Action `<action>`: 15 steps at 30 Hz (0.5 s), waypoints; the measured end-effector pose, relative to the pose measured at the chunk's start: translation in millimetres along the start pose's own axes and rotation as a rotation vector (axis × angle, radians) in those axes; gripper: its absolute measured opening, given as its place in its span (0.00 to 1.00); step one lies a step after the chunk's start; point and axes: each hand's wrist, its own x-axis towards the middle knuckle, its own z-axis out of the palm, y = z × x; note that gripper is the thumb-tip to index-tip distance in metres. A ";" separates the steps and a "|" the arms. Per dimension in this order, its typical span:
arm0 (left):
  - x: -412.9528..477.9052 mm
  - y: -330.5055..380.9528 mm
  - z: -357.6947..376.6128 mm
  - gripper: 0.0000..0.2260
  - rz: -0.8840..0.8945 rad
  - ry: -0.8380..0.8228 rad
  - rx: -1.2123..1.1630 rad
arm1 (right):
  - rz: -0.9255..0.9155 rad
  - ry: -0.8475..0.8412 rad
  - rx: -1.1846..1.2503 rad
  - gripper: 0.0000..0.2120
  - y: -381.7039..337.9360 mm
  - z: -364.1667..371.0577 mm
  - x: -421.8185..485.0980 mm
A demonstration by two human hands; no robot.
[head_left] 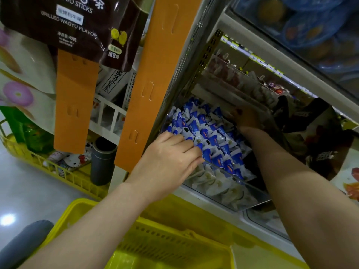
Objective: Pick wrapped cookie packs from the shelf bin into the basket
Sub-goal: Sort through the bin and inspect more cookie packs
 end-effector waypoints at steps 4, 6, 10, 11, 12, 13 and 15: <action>-0.7 -0.5 0.5 0.13 0.005 -0.009 0.009 | 0.101 0.044 0.011 0.14 5.4 4.6 2.0; -0.9 -0.4 0.5 0.13 0.003 -0.016 0.005 | 0.137 0.032 0.041 0.15 7.8 6.8 1.4; -0.5 -1.0 0.0 0.14 -0.005 -0.030 -0.004 | 0.152 0.014 0.071 0.14 6.9 8.0 1.3; -0.5 -1.0 -0.2 0.14 -0.005 -0.034 -0.006 | 0.149 0.007 0.059 0.14 6.3 7.5 1.3; -0.6 -0.7 -0.5 0.14 -0.006 -0.038 -0.008 | 0.148 0.000 0.049 0.14 6.2 7.2 1.3; -0.6 -0.5 -0.8 0.13 -0.008 -0.040 -0.010 | 0.145 -0.003 0.048 0.14 5.9 6.4 1.1; -0.4 0.1 -1.3 0.13 -0.015 -0.041 -0.015 | 0.145 0.029 0.076 0.13 4.6 5.0 -0.2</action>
